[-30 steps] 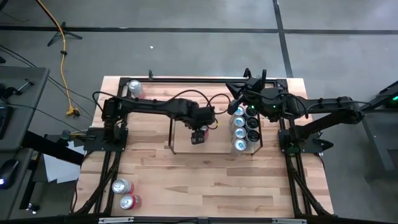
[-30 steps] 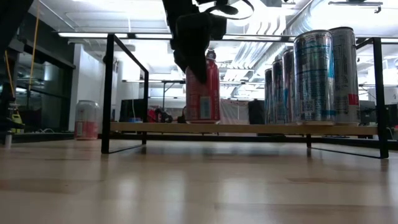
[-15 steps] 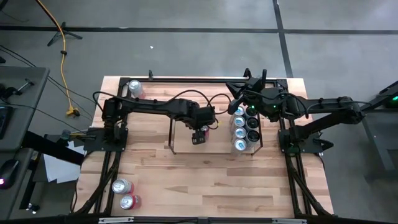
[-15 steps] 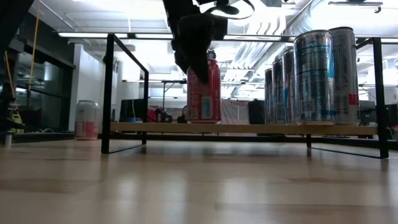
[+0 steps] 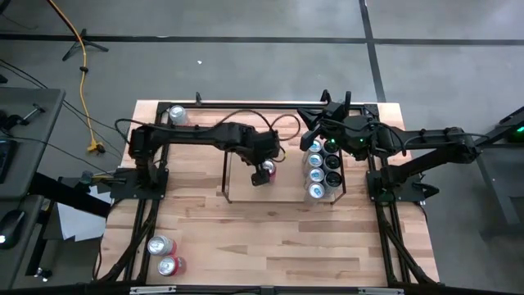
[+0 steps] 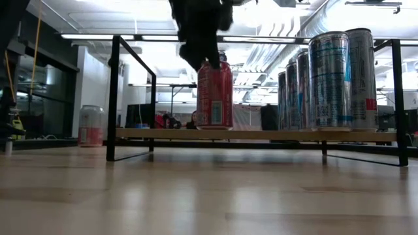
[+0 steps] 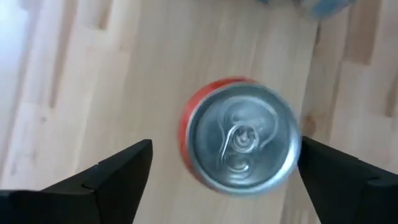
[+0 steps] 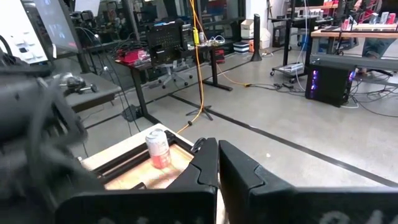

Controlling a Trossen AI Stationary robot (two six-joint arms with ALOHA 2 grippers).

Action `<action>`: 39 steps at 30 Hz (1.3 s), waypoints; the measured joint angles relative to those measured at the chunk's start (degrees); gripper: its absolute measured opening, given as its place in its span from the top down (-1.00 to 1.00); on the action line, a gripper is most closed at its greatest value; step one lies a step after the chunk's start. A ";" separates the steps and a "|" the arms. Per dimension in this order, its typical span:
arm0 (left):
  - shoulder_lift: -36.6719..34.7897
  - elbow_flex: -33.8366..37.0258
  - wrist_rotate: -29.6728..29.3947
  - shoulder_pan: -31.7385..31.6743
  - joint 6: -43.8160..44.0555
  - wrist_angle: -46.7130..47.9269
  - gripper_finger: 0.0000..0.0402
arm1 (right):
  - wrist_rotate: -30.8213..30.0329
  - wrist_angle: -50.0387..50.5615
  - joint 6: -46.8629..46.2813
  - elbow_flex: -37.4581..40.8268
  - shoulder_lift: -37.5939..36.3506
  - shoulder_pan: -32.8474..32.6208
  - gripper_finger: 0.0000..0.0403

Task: Place canned beverage on shelf
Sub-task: Put the red soda can on the shelf

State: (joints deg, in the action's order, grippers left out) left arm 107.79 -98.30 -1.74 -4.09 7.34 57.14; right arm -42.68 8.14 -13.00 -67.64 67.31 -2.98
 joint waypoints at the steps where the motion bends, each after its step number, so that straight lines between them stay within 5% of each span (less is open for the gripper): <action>1: -1.11 0.00 0.00 -0.05 0.01 -0.07 -0.75 | 0.00 0.01 0.24 0.00 0.00 0.00 1.00; 10: -12.22 0.42 -1.39 1.39 -0.42 6.19 -0.74 | -0.02 -0.19 1.47 0.00 0.00 0.00 1.00; 16: -20.61 13.12 -8.92 4.89 3.19 -3.51 -0.74 | -0.04 -0.19 1.32 0.00 0.02 0.00 1.00; 23: -23.32 22.74 -6.96 6.12 5.92 -7.46 -0.69 | -0.07 -0.21 1.32 0.00 0.02 0.00 1.00; 27: -21.79 19.67 -6.50 5.99 1.40 -7.05 -0.37 | -0.07 -0.21 1.32 0.00 0.02 0.00 1.00; 34: -13.29 13.00 -4.66 5.63 -3.61 -3.61 0.88 | -0.07 -0.07 1.45 0.00 0.02 0.00 1.00; 39: -7.69 12.74 -5.94 5.81 -4.46 -2.21 0.98 | -0.07 0.27 1.47 0.00 0.02 0.00 1.00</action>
State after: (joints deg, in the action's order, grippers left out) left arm 100.09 -85.56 -7.68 1.71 2.88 54.93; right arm -42.74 8.41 -11.53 -67.64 67.33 -2.98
